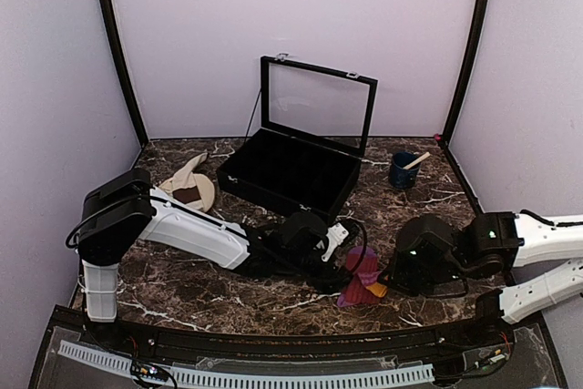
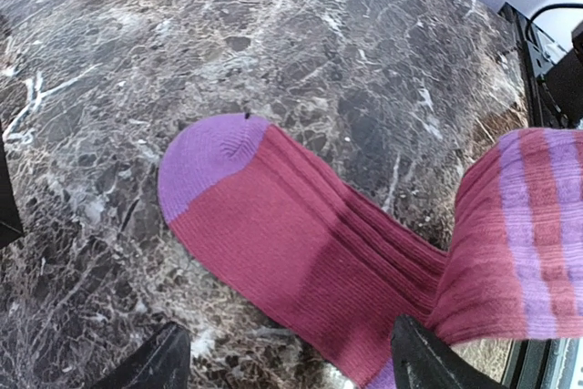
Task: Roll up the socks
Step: Fold at the center of the board.
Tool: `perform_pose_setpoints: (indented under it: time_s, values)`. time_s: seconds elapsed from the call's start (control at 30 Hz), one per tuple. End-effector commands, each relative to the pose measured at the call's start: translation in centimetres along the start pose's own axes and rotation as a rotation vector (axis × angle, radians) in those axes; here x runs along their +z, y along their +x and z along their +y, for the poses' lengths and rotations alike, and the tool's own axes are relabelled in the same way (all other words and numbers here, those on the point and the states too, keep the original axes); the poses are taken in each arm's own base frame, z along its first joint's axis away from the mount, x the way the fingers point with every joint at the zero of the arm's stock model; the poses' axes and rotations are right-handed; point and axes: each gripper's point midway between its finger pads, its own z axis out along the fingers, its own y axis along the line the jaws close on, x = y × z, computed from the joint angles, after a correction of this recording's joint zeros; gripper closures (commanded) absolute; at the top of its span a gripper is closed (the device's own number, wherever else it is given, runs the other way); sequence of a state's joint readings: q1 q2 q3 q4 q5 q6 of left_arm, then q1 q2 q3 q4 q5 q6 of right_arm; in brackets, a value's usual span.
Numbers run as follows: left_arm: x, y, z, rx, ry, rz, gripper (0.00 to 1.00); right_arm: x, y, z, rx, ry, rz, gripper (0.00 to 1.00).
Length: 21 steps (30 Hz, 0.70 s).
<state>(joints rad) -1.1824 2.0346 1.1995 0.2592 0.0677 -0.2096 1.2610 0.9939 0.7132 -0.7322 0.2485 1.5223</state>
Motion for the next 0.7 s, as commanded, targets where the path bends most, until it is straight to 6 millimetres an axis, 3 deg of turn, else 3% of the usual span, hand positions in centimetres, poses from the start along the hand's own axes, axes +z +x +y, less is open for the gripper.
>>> perform_pose_setpoints:
  time_s: [0.0,0.33,0.67]
  values:
    - [-1.1,-0.2,1.2,-0.042,-0.059,-0.012,0.22,0.7,-1.0,0.8,-0.030,-0.016,-0.006,0.81]
    - [-3.9,-0.4,3.3,-0.073,-0.174,-0.065,0.17,2.3,-2.8,0.8,-0.038,0.013,-0.022,0.78]
    - [-5.7,-0.8,3.2,-0.054,-0.172,-0.094,0.17,3.9,-4.5,0.9,-0.034,0.031,-0.033,0.78]
